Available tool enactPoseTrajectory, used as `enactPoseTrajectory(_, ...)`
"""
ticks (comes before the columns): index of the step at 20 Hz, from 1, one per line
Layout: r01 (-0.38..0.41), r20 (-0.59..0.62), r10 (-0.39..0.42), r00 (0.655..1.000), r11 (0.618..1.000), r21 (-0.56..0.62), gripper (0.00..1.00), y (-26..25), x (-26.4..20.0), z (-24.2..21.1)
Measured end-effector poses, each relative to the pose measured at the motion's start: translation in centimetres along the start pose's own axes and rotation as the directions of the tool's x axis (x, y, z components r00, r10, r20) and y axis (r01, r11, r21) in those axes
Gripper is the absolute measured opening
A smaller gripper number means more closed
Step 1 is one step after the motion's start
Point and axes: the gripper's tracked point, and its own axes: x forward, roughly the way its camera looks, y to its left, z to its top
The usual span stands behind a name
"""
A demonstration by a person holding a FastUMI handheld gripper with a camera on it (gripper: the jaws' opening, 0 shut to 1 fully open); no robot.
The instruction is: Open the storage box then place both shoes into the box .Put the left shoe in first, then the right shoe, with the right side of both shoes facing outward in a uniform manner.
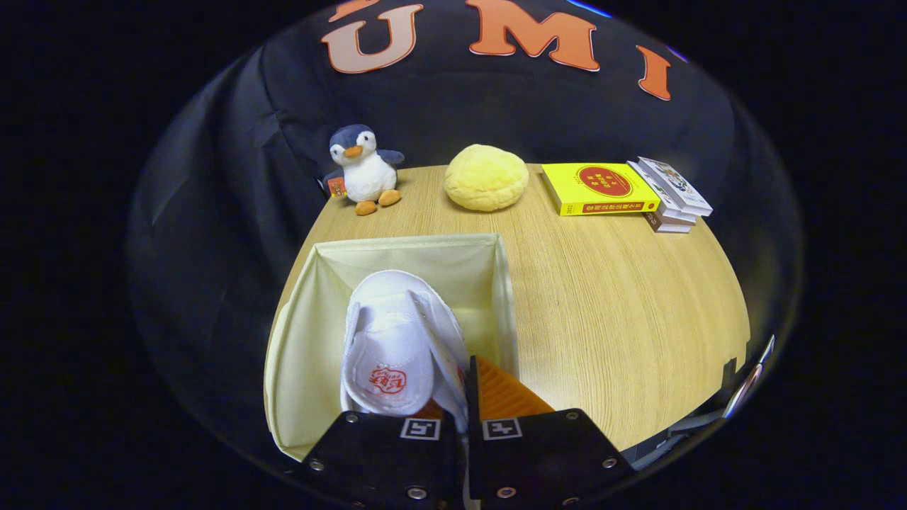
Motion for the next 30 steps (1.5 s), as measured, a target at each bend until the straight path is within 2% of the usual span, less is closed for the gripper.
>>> enactPoseTrajectory(3, -0.032, -0.001, 0.032, 0.999, 0.999, 0.001, 0.15, 1.1, -0.2, 0.7)
enactPoseTrajectory(4, -0.018, 0.033, 0.018, 0.999, 1.000, -0.012, 0.19, 0.7, -0.8, 1.6)
enactPoseTrajectory(7, -0.090, 0.113, 0.093, 0.989, 0.995, -0.034, 0.18, 1.4, -2.7, 4.1)
enactPoseTrajectory(9, -0.119, 0.150, 0.122, 0.981, 0.992, -0.033, 0.22, 0.8, -4.2, 5.5)
enactPoseTrajectory(15, -0.160, 0.334, 0.162, 0.929, 0.987, -0.032, 0.37, -3.7, -9.5, 11.7)
enactPoseTrajectory(17, -0.165, 0.401, 0.167, 0.901, 0.986, -0.038, 0.42, -5.9, -11.3, 13.6)
enactPoseTrajectory(20, -0.150, 0.512, 0.151, 0.846, 0.988, -0.043, 0.59, -9.7, -13.9, 16.6)
enactPoseTrajectory(24, -0.171, 0.614, 0.163, 0.772, 0.984, -0.046, 0.76, -13.8, -17.2, 19.5)
enactPoseTrajectory(26, -0.174, 0.666, 0.166, 0.727, 0.983, -0.056, 0.84, -15.8, -18.8, 20.9)
enactPoseTrajectory(30, -0.190, 0.777, 0.170, 0.607, 0.980, -0.066, 0.93, -19.0, -22.3, 23.7)
